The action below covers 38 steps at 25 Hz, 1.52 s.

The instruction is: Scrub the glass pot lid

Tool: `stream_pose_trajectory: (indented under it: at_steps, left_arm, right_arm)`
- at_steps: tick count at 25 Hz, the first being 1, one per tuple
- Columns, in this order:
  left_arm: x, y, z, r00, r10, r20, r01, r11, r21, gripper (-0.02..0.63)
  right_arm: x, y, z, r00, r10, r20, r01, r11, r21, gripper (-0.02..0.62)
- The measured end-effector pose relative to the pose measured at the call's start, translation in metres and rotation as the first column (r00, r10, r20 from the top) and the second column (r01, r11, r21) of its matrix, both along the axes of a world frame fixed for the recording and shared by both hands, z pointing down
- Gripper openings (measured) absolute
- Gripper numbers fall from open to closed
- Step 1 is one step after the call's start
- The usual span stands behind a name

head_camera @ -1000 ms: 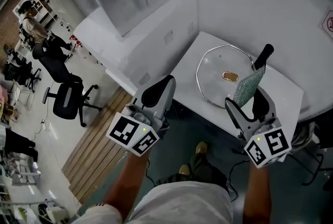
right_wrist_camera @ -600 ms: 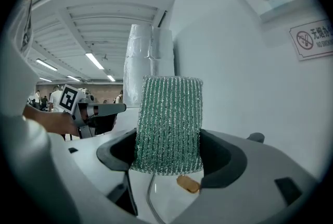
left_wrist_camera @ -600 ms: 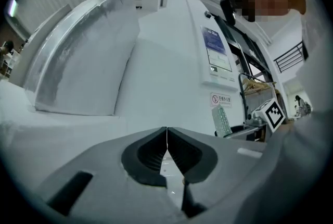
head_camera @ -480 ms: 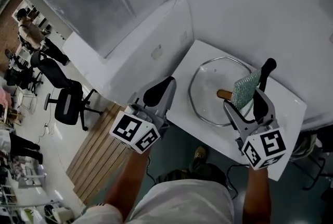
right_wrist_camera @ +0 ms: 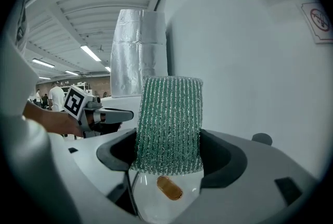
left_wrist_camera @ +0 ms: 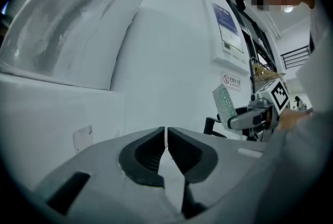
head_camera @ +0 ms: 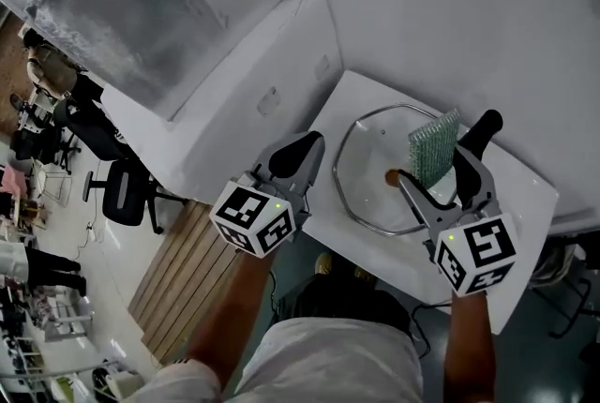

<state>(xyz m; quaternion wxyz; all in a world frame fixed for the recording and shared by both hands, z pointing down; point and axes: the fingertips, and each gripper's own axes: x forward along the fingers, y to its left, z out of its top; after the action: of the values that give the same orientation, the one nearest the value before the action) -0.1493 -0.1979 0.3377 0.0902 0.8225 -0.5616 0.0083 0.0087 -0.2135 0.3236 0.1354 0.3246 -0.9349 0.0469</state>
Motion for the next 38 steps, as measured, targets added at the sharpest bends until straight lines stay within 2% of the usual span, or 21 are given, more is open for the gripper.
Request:
stream_pose_trajectory:
  at_steps: [5, 10, 13, 17, 19, 22, 27, 30, 33, 35, 38]
  left_arm:
    - [0.007, -0.023, 0.027, 0.998, 0.057, 0.018, -0.056, 0.995, -0.085, 0.018]
    - [0.010, -0.043, 0.050, 0.993, 0.115, 0.023, -0.110, 0.980, -0.164, 0.025]
    - [0.012, -0.052, 0.066, 0.988, 0.155, 0.024, -0.146, 0.966, -0.212, 0.101]
    - [0.011, -0.060, 0.087, 0.980, 0.196, 0.026, -0.181, 0.940, -0.289, 0.144]
    - [0.012, -0.062, 0.097, 0.975, 0.218, 0.032, -0.196, 0.922, -0.333, 0.160]
    - [0.014, -0.065, 0.114, 0.967, 0.251, 0.039, -0.216, 0.894, -0.392, 0.176]
    - [0.017, -0.067, 0.143, 0.950, 0.309, 0.053, -0.246, 0.838, -0.487, 0.178]
    - [0.019, -0.070, 0.154, 0.942, 0.332, 0.056, -0.257, 0.816, -0.518, 0.178]
    - [0.021, -0.070, 0.161, 0.934, 0.354, 0.055, -0.270, 0.796, -0.542, 0.176]
    - [0.022, -0.070, 0.166, 0.932, 0.359, 0.055, -0.271, 0.787, -0.554, 0.176]
    - [0.023, -0.070, 0.171, 0.929, 0.367, 0.057, -0.272, 0.778, -0.567, 0.176]
  right_arm:
    - [-0.008, -0.011, 0.009, 0.998, 0.008, -0.070, -0.009, 1.000, -0.017, 0.348]
    - [-0.022, -0.021, 0.012, 0.982, 0.001, -0.190, -0.005, 1.000, -0.017, 0.348]
    - [-0.031, -0.026, 0.018, 0.960, -0.015, -0.278, 0.010, 1.000, -0.018, 0.348]
    - [-0.047, -0.031, 0.034, 0.908, -0.053, -0.416, 0.043, 0.999, -0.034, 0.348]
    - [-0.053, -0.033, 0.045, 0.864, -0.081, -0.497, 0.067, 0.997, -0.045, 0.348]
    - [-0.060, -0.038, 0.061, 0.775, -0.119, -0.621, 0.108, 0.993, -0.055, 0.348]
    - [-0.066, -0.050, 0.094, 0.593, -0.179, -0.785, 0.157, 0.982, -0.105, 0.348]
    - [-0.069, -0.056, 0.111, 0.482, -0.211, -0.850, 0.190, 0.973, -0.134, 0.348]
    - [-0.069, -0.062, 0.129, 0.386, -0.240, -0.891, 0.207, 0.964, -0.170, 0.348]
    - [-0.068, -0.066, 0.139, 0.343, -0.251, -0.905, 0.208, 0.960, -0.188, 0.348]
    - [-0.068, -0.071, 0.152, 0.298, -0.263, -0.918, 0.205, 0.956, -0.208, 0.348]
